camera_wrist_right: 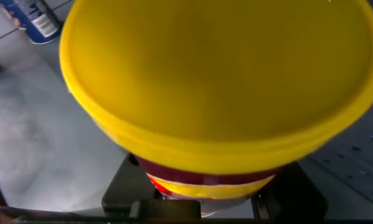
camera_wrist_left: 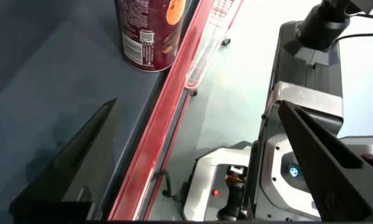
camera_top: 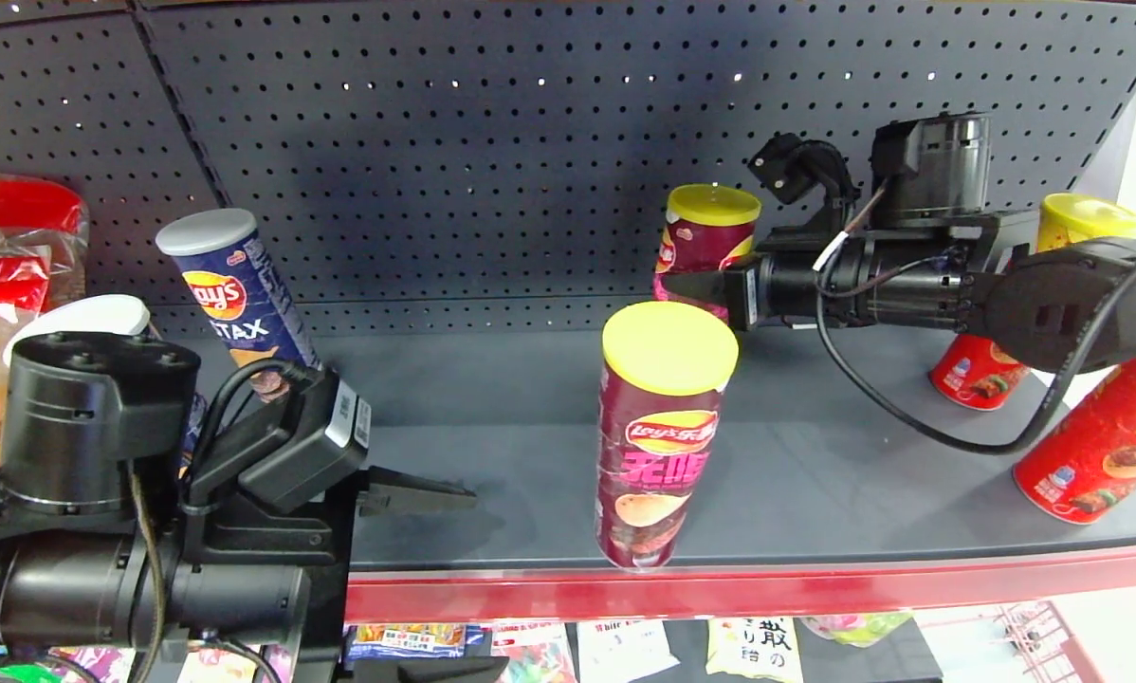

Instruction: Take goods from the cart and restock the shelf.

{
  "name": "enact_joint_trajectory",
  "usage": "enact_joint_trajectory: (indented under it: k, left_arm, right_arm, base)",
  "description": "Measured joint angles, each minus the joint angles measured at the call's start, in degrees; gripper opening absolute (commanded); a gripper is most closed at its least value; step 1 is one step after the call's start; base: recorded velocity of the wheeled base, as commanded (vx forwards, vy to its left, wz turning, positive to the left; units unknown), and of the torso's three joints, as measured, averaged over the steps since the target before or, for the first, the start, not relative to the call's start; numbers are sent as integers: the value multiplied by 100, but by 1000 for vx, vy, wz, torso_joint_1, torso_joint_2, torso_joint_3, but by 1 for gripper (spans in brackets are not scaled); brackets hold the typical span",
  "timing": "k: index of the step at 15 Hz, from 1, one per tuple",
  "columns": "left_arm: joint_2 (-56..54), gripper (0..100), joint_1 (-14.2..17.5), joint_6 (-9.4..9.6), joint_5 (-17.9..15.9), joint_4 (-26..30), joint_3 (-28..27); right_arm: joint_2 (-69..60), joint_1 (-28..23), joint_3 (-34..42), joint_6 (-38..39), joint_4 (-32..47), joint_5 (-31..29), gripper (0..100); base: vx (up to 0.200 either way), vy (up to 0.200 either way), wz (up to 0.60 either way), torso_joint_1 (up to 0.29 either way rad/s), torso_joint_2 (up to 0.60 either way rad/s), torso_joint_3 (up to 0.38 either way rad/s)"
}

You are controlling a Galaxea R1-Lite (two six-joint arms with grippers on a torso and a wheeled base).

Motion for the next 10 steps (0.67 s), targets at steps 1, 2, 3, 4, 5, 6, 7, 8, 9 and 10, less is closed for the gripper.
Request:
enact_joint_trajectory:
  k: [1, 2, 3, 4, 5, 6, 7, 8, 9, 10]
  left_arm:
    - [0, 100, 0, -6, 0, 0, -9]
    - [0, 100, 0, -6, 10, 2, -13]
    - [-2, 100, 0, -9, 40, 0, -15]
    - [-2, 100, -2, -12, 68, 2, -17]
    - [-2, 100, -5, -17, 73, 2, -17]
    - [-2, 100, -5, -23, 73, 2, -17]
    - [-2, 100, -2, -55, 73, 2, -17]
    - [0, 100, -2, -79, 73, 2, -17]
    - [0, 100, 0, -90, 76, 0, -20]
    - [6, 100, 0, -94, 76, 0, -28]
  right_arm:
    - [30, 39, -13, 24, -4, -2, 0]
    - [61, 74, -17, 37, -4, -2, 0]
    - [87, 91, -2, 37, -6, -5, 0]
    - [106, 102, 4, 35, -12, -6, 0]
    - [119, 106, 6, 35, -17, -6, 0]
    - [124, 106, 15, 35, -23, -6, 0]
    - [127, 105, 20, 35, -23, -6, 0]
    - [127, 100, 22, 37, -23, -5, 0]
    - [122, 98, 33, 41, -23, -6, 100]
    - [113, 94, 52, 44, -9, -22, 100]
  base:
    - [0, 0, 0, 0, 0, 0]
    - [0, 0, 0, 0, 0, 0]
    - [0, 0, 0, 0, 0, 0]
    - [0, 0, 0, 0, 0, 0]
    - [0, 0, 0, 0, 0, 0]
    - [0, 0, 0, 0, 0, 0]
    - [0, 0, 0, 0, 0, 0]
    - [0, 0, 0, 0, 0, 0]
    - [0, 0, 0, 0, 0, 0]
    - [0, 0, 0, 0, 0, 0]
